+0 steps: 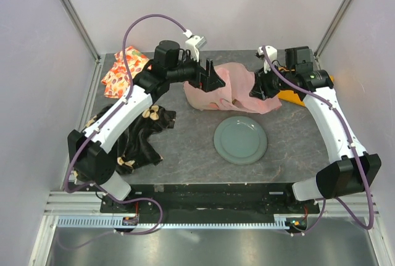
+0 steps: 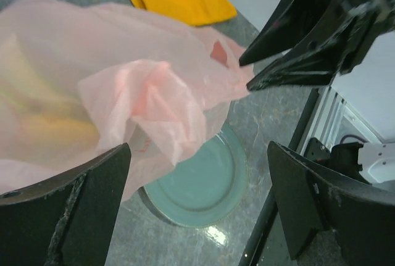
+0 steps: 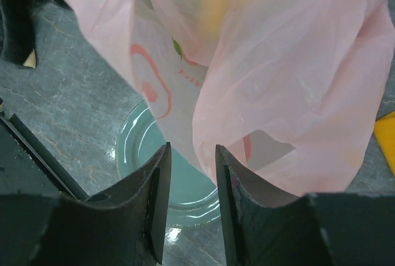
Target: Take the fake fruits out of the plastic bag
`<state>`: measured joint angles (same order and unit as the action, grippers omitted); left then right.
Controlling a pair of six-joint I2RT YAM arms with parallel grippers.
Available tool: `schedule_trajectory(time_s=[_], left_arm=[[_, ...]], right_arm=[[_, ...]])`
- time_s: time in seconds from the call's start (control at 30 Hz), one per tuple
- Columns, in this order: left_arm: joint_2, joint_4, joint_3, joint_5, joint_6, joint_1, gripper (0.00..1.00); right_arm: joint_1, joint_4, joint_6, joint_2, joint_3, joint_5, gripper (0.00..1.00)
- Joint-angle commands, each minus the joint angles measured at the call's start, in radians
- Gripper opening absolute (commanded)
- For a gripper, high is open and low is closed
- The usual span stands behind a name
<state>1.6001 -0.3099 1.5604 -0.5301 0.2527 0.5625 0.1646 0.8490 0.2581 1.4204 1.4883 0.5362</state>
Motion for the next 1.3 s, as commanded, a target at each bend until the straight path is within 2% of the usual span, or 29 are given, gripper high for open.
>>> schedule_trajectory(time_s=[0.0,0.07,0.2,0.27,0.37,0.47,0.6,0.67,0.77,0.8,0.83,0.87,1.0,1.17,1.27], left_arm=[[-0.034,0.015,0.064,-0.036,-0.014,-0.007,0.99],[-0.051,0.046,0.066,0.008,-0.018,0.002,0.99],[-0.013,0.012,0.112,0.102,-0.151,0.016,0.99],[0.026,-0.017,0.127,0.099,-0.223,0.016,0.99],[0.053,-0.021,0.127,0.044,-0.25,0.016,0.99],[0.079,-0.023,0.11,0.004,-0.25,0.02,0.99],[0.115,-0.026,0.086,0.039,-0.3,0.023,0.99],[0.133,-0.028,0.09,0.048,-0.313,0.023,0.96],[0.155,-0.028,0.104,-0.016,-0.311,0.023,0.75],[0.153,-0.026,0.105,-0.045,-0.322,0.022,0.42],[0.147,-0.029,0.096,-0.083,-0.322,0.022,0.17],[0.138,-0.028,0.087,-0.09,-0.319,0.022,0.02],[0.074,-0.072,0.014,-0.146,-0.358,0.02,0.02],[-0.078,-0.135,-0.14,-0.186,-0.427,0.017,0.02],[-0.161,-0.175,-0.212,-0.189,-0.51,0.017,0.02]], right_arm=[[0.003,0.028,0.064,0.012,0.023,0.077,0.4],[0.001,0.038,0.067,0.012,0.024,0.108,0.4],[0.001,0.053,0.067,-0.012,0.004,0.125,0.44],[0.003,0.074,0.069,-0.024,0.001,0.14,0.48],[0.003,0.105,0.072,-0.04,-0.002,0.157,0.48],[0.003,0.131,0.084,-0.049,-0.029,0.166,0.45],[0.012,0.133,0.086,-0.049,-0.085,0.171,0.41],[0.018,0.128,0.087,-0.028,-0.109,0.176,0.41],[0.039,0.108,0.066,0.037,-0.118,0.177,0.41],[0.05,0.093,0.05,0.054,-0.117,0.171,0.4],[0.053,0.05,0.012,0.084,-0.108,0.15,0.4],[0.056,0.026,-0.009,0.103,-0.1,0.133,0.39],[0.068,-0.056,-0.046,0.218,-0.02,0.085,0.4],[0.087,-0.116,-0.054,0.417,0.113,-0.122,0.35],[0.085,-0.151,-0.057,0.505,0.203,-0.176,0.35]])
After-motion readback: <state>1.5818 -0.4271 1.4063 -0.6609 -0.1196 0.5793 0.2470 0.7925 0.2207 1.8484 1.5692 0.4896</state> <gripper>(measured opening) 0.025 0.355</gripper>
